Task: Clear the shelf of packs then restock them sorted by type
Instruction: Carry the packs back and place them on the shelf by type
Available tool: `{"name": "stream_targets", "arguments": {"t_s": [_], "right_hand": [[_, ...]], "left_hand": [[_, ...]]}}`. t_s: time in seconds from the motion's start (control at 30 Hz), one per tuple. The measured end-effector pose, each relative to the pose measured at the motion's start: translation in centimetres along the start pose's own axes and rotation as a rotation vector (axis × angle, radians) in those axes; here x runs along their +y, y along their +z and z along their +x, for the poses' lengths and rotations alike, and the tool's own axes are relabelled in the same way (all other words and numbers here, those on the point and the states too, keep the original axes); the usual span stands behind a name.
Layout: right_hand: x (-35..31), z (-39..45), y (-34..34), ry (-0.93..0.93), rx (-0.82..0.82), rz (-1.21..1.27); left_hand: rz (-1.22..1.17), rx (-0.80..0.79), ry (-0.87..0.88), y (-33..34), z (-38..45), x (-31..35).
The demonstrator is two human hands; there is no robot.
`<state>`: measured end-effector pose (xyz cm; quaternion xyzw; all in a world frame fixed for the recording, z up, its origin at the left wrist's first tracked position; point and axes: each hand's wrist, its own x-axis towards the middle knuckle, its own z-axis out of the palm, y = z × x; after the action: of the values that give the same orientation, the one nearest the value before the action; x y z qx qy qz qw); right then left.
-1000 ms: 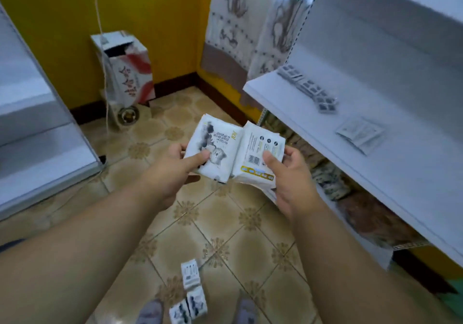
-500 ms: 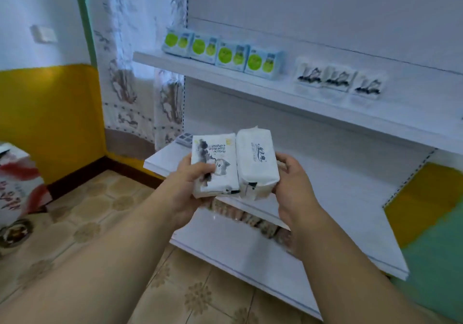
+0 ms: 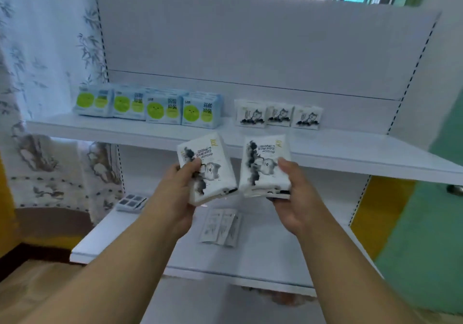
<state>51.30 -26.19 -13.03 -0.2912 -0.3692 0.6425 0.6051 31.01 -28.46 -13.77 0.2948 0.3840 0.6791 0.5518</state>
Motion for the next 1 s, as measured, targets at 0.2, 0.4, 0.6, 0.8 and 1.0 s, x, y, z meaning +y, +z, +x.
{"name": "stream_targets", "arguments": {"t_s": [0.2,0.4,0.6,0.8,1.0], "right_hand": [[-2.4,5.3,1.9,-0.233,0.129,-0.114],[-6.3,8.3,1.8,-0.292,0.148,-0.381],[-12.7,12.5,-2.3,-0.311,0.146,-0.731],[-18.1,20.5,-6.4,-0.141,0.0,-1.196],[-18.7,26.6,-8.0,-0.041,-0.14,-1.427]], "left_hand": [[0.085,-0.215,0.138,3.2,8.8,4.0],[0.331,-0.292,0.199,7.9,13.5,4.8],[0.212,-0.143,0.233,12.0,18.9,3.4],[0.203,-0.057,0.1,15.3,24.3,-0.2],[0.254,0.019,0.09,16.4,26.7,-1.3]]}}
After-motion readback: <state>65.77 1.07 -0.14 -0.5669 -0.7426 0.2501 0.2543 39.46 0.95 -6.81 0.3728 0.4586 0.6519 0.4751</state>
